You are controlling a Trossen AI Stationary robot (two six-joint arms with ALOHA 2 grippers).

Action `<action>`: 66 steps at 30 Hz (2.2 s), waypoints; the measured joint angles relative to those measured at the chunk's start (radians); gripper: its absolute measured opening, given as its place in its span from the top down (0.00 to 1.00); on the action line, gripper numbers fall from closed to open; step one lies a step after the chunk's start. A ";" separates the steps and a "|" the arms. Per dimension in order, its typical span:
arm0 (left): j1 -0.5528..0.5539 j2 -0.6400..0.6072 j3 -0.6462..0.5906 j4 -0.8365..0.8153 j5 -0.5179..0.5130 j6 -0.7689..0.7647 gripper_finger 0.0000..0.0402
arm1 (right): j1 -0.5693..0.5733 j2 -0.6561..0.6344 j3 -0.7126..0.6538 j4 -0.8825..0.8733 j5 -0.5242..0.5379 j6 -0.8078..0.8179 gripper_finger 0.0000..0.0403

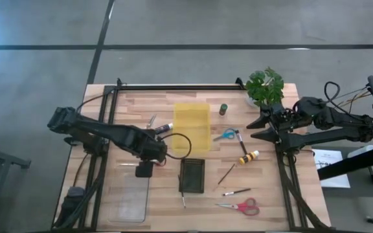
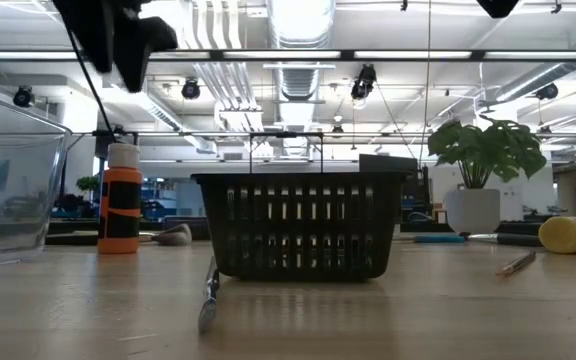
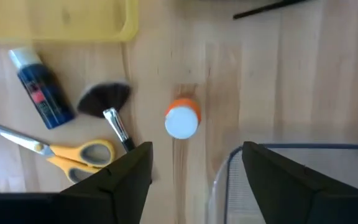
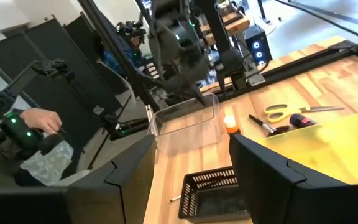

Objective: Pick & Place Paint Supplies
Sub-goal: Put the orange paint bottle into the black bin

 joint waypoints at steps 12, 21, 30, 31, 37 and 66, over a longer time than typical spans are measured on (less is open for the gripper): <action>0.008 0.000 -0.138 0.152 0.038 -0.019 0.50 | 0.000 -0.004 0.000 0.019 0.000 -0.022 0.49; 0.037 -0.001 -0.201 0.218 0.012 -0.006 0.51 | 0.000 -0.004 0.000 0.011 0.003 -0.030 0.49; 0.045 -0.001 -0.255 0.292 0.040 0.009 0.51 | 0.000 -0.004 0.000 0.004 0.003 -0.033 0.49; 0.045 -0.001 -0.264 0.304 0.040 0.009 0.51 | 0.000 -0.004 -0.001 0.004 0.003 -0.033 0.49; 0.049 -0.001 -0.281 0.337 0.042 0.005 0.51 | 0.000 -0.004 -0.001 0.011 0.023 -0.036 0.49; 0.088 0.094 0.076 0.263 -0.017 0.031 0.70 | 0.000 -0.004 -0.002 0.004 0.038 -0.044 0.49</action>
